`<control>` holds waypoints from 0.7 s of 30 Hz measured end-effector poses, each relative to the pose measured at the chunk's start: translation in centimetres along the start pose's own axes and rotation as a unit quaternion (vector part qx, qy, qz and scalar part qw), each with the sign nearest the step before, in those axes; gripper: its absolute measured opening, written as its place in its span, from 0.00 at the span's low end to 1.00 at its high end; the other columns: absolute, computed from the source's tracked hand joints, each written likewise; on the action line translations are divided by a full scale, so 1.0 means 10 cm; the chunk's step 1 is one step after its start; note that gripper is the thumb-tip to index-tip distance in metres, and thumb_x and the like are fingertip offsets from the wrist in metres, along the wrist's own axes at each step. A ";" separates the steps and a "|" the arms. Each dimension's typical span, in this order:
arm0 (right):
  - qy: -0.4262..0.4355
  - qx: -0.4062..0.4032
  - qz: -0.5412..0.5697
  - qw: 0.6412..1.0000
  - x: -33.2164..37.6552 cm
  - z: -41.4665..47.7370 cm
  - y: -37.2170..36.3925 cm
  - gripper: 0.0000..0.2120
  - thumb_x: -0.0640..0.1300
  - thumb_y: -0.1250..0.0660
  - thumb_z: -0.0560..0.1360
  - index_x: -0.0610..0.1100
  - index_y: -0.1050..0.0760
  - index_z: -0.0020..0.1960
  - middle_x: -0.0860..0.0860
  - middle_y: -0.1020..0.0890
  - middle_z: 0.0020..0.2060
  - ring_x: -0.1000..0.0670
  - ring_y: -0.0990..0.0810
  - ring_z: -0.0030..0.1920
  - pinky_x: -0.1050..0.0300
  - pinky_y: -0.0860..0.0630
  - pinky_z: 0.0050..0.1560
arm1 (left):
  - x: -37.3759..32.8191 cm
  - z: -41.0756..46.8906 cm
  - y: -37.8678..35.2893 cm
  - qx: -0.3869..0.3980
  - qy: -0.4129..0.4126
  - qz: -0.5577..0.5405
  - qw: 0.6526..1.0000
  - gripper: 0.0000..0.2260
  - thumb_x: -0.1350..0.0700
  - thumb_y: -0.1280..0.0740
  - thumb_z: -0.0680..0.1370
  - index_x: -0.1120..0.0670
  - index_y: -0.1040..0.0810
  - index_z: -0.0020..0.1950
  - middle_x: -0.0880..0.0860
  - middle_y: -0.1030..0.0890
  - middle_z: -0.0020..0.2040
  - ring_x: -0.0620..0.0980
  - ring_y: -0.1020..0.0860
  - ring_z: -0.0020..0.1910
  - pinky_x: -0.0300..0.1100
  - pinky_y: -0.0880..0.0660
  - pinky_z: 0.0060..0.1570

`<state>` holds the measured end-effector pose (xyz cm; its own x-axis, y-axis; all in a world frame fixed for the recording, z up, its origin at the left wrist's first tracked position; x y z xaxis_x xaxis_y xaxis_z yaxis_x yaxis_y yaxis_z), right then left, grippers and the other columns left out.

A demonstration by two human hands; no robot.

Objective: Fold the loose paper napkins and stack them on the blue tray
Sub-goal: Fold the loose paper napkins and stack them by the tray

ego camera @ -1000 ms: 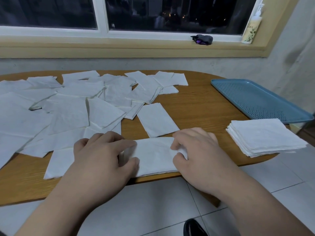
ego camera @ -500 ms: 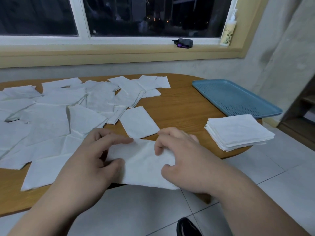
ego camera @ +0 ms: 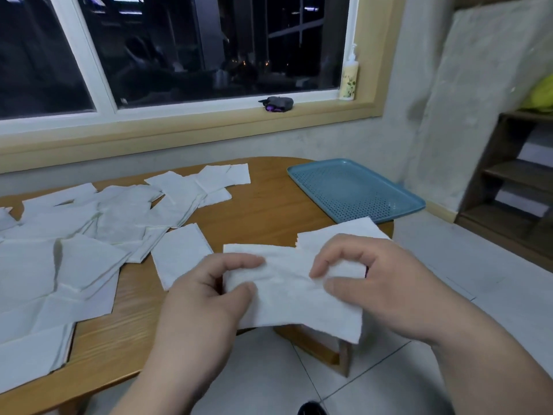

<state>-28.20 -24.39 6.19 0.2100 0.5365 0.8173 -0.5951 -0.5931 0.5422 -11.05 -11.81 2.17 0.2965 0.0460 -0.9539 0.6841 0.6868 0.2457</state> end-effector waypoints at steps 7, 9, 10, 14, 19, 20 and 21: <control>-0.065 -0.215 0.025 0.974 -0.48 0.34 0.74 0.10 0.40 0.29 0.73 0.55 0.16 0.40 0.59 0.19 0.31 0.56 0.27 0.31 0.65 0.32 0.31 | -0.30 0.29 -0.79 0.019 0.009 0.029 0.999 0.12 0.58 0.29 0.74 0.40 0.17 0.52 0.47 0.19 0.41 0.41 0.25 0.25 0.33 0.32 0.24; -0.092 -0.228 -0.001 0.969 -0.62 0.47 0.81 0.08 0.41 0.29 0.73 0.53 0.15 0.39 0.63 0.20 0.29 0.60 0.29 0.27 0.70 0.35 0.26 | -0.32 0.40 -0.90 0.022 0.009 0.070 0.997 0.14 0.58 0.30 0.75 0.41 0.19 0.55 0.43 0.21 0.46 0.38 0.23 0.29 0.33 0.29 0.25; -0.105 -0.229 -0.014 0.968 -0.70 0.52 0.82 0.08 0.41 0.29 0.73 0.52 0.15 0.40 0.64 0.21 0.28 0.61 0.28 0.27 0.71 0.35 0.26 | -0.31 0.46 -0.95 0.027 0.013 0.085 0.996 0.15 0.59 0.31 0.75 0.41 0.20 0.56 0.43 0.21 0.48 0.38 0.23 0.28 0.33 0.29 0.25; -0.142 -0.218 -0.063 0.964 -0.98 0.63 0.81 0.08 0.43 0.30 0.74 0.54 0.17 0.41 0.64 0.18 0.38 0.62 0.21 0.39 0.71 0.30 0.36 | -0.20 0.61 -1.08 0.042 0.008 0.151 0.988 0.17 0.59 0.32 0.74 0.41 0.20 0.58 0.47 0.20 0.50 0.39 0.25 0.27 0.32 0.34 0.28; -0.149 -0.205 -0.107 0.961 -1.20 0.64 0.74 0.09 0.41 0.32 0.75 0.53 0.16 0.44 0.63 0.19 0.40 0.59 0.20 0.44 0.75 0.31 0.39 | -0.11 0.70 -1.16 0.058 -0.010 0.192 0.980 0.17 0.59 0.31 0.74 0.43 0.20 0.59 0.43 0.25 0.55 0.32 0.25 0.38 0.24 0.32 0.31; -0.148 -0.196 -0.116 0.962 -1.23 0.62 0.71 0.09 0.41 0.32 0.75 0.52 0.15 0.46 0.62 0.18 0.42 0.59 0.21 0.46 0.71 0.30 0.43 | -0.09 0.71 -1.18 0.062 -0.015 0.202 0.977 0.17 0.59 0.31 0.74 0.44 0.20 0.60 0.43 0.26 0.56 0.31 0.25 0.40 0.23 0.33 0.33; -0.146 -0.189 -0.120 0.964 -1.25 0.60 0.68 0.09 0.41 0.33 0.76 0.52 0.16 0.47 0.61 0.18 0.45 0.59 0.21 0.47 0.69 0.30 0.46 | -0.07 0.71 -1.18 0.066 -0.018 0.213 0.975 0.16 0.58 0.31 0.74 0.44 0.21 0.61 0.42 0.27 0.56 0.32 0.26 0.41 0.22 0.33 0.34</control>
<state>-30.24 -38.77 0.84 0.5527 0.4064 0.7275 -0.7312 -0.1823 0.6574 -14.61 -25.10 1.17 0.5936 0.2796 -0.7546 0.5730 0.5115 0.6403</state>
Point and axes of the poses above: each hand's wrist, its own z-axis towards the middle knuckle, its own y-axis out of the back of the hand, x = y × z, the point moved 2 cm from there along z, towards the middle knuckle
